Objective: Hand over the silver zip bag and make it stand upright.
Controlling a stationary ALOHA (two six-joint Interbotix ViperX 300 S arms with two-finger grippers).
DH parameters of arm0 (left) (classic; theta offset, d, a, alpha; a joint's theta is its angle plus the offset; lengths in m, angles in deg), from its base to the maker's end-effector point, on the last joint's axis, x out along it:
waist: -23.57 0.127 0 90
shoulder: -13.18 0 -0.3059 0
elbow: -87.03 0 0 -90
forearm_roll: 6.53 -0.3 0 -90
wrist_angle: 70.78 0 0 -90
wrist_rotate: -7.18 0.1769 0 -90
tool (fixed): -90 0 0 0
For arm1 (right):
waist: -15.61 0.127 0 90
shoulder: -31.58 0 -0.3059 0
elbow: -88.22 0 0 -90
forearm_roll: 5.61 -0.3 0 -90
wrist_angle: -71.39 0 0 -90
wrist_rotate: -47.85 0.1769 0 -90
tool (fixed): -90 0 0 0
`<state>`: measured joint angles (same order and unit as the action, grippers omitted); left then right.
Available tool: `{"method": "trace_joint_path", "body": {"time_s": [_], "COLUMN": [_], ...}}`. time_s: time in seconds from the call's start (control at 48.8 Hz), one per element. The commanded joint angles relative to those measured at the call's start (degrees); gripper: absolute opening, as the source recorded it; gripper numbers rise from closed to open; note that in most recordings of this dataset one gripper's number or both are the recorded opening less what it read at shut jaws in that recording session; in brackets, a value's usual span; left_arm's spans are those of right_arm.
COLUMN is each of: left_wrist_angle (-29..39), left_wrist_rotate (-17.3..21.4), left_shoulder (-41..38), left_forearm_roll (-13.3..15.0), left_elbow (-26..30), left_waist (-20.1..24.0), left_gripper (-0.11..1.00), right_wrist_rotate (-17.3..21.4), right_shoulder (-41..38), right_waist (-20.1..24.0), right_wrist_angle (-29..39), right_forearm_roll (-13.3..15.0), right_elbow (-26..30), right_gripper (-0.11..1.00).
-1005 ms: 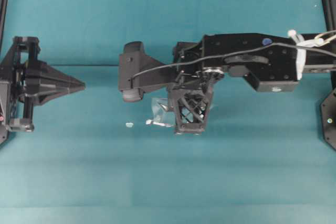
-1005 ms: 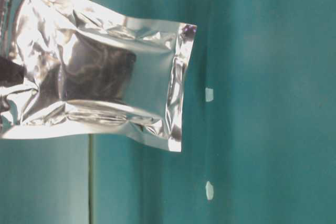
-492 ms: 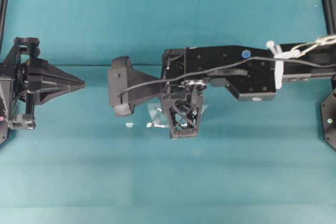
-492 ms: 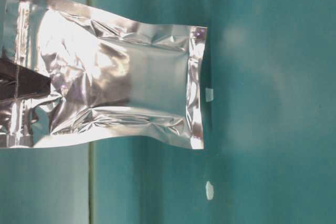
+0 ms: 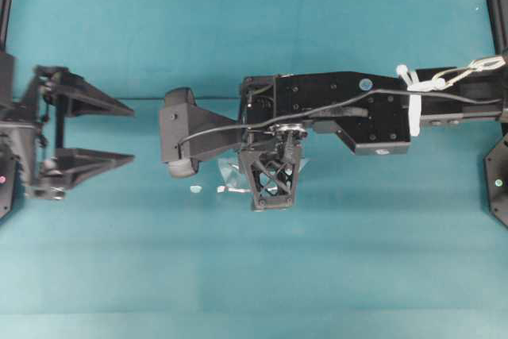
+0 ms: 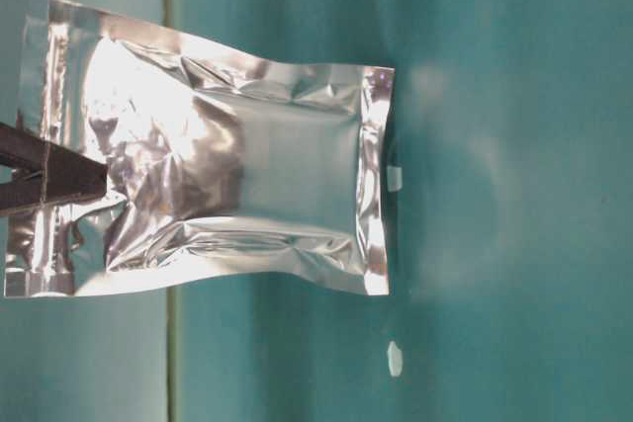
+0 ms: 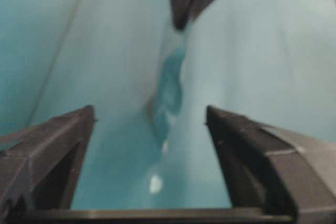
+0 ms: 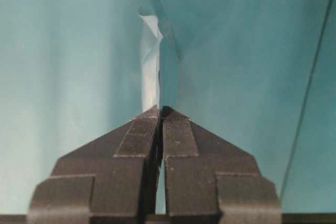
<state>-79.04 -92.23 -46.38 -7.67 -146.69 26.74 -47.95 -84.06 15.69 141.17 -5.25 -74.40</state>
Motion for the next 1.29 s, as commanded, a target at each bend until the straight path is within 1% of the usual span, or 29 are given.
{"method": "trace_joint_path", "body": {"time_s": [0.0, 0.103, 0.287, 0.431, 0.554, 0.697, 0.841, 1.005, 1.272], "left_wrist_angle": [-1.8, -5.7, -18.6, -25.1, -29.7, -31.3, -32.2, -34.7, -35.2], "left_wrist_rotate": [-0.7, -1.4, -2.6, -3.1, -3.1, -3.1, -3.1, -3.1, -3.2], "left_shoulder": [-2.9, -6.9, -16.8, -25.4, -32.8, -40.1, -44.8, -48.5, -51.9], "left_forearm_roll": [-0.2, -0.2, -0.2, -0.1, -0.2, -0.2, -0.2, -0.2, -0.2], "left_elbow": [-0.1, -1.0, -1.5, -0.5, 1.4, 4.7, 7.6, 10.1, 12.7], "left_waist": [0.0, -0.6, -0.9, -0.9, -0.9, -0.9, -0.9, -0.9, -2.4], "left_gripper": [0.89, 0.86, 0.88, 0.89, 0.89, 0.89, 0.9, 0.92, 0.92], "right_wrist_rotate": [-0.4, -0.4, -0.1, 0.0, -0.4, -0.5, -0.7, -1.0, -1.0], "right_shoulder": [0.5, 0.2, -0.4, -0.4, -0.4, -0.4, -0.4, -0.4, -0.4], "right_waist": [0.2, 0.3, 0.2, 0.3, 0.4, 0.5, 0.6, 0.9, 1.0], "right_wrist_angle": [-0.4, -0.5, -0.6, -1.1, -1.8, -1.9, -2.0, -2.0, -2.5], "right_forearm_roll": [0.2, 0.2, 1.2, 1.4, 1.4, 1.4, 1.4, 1.4, 1.4], "right_elbow": [1.0, 0.7, 0.7, 0.7, 0.6, 0.6, 0.5, 0.2, 0.1], "right_gripper": [0.01, 0.01, 0.01, 0.01, 0.01, 0.01, 0.01, 0.01, 0.01]}}
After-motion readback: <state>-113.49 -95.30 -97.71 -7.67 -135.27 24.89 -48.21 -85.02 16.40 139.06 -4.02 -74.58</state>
